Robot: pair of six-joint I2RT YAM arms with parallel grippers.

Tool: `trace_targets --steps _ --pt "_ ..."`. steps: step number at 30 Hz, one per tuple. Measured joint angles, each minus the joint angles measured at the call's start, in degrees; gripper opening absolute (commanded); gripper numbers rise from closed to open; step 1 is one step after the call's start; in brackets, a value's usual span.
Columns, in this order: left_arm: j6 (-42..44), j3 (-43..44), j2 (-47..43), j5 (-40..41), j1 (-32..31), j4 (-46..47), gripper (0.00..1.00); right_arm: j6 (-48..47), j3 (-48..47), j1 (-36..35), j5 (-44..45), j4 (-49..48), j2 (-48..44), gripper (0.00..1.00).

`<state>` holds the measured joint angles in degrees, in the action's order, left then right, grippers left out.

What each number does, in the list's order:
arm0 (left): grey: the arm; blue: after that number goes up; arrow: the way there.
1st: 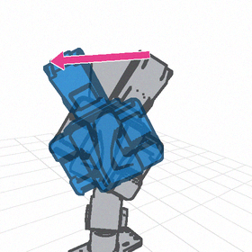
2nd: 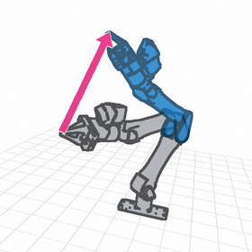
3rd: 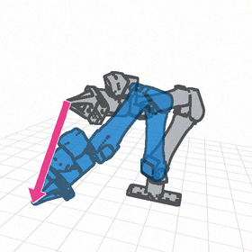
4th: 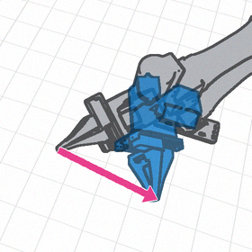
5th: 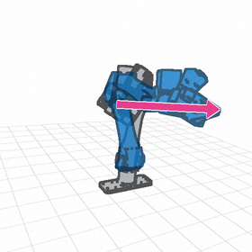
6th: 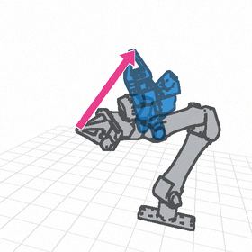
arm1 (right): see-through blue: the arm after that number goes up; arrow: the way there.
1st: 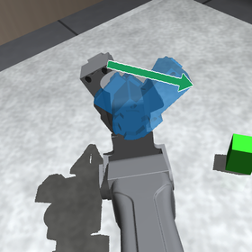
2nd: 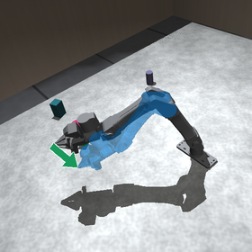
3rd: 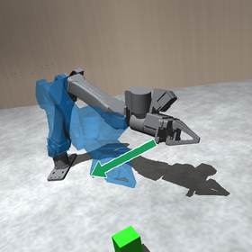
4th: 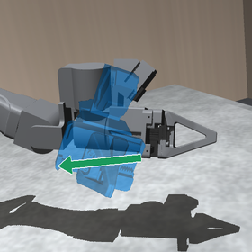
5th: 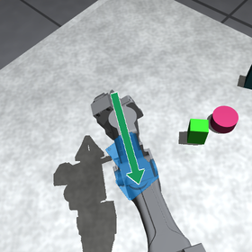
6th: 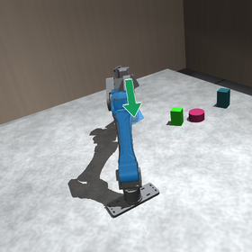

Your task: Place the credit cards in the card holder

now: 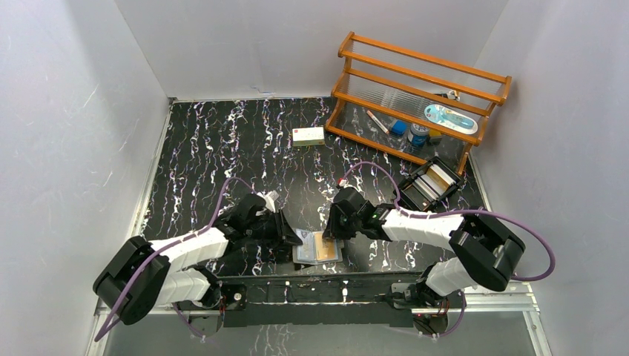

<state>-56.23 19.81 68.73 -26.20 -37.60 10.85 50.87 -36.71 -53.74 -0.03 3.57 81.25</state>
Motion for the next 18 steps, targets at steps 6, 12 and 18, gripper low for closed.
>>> trace_targets --steps 6,12,18 --pt "-2.08 -1.7 -2.25 -2.43 0.0 7.15 0.16 0.37 0.85 0.02 0.02 -1.88 0.0 0.23" --pt "-3.37 -3.3 -2.01 -3.45 0.0 11.04 0.22 0.42 1.14 0.02 0.02 -2.45 -0.02 0.23" --pt "-4.17 -3.34 -1.68 -4.57 0.0 13.84 0.24 0.57 1.68 0.02 -0.07 -3.48 -0.13 0.23"
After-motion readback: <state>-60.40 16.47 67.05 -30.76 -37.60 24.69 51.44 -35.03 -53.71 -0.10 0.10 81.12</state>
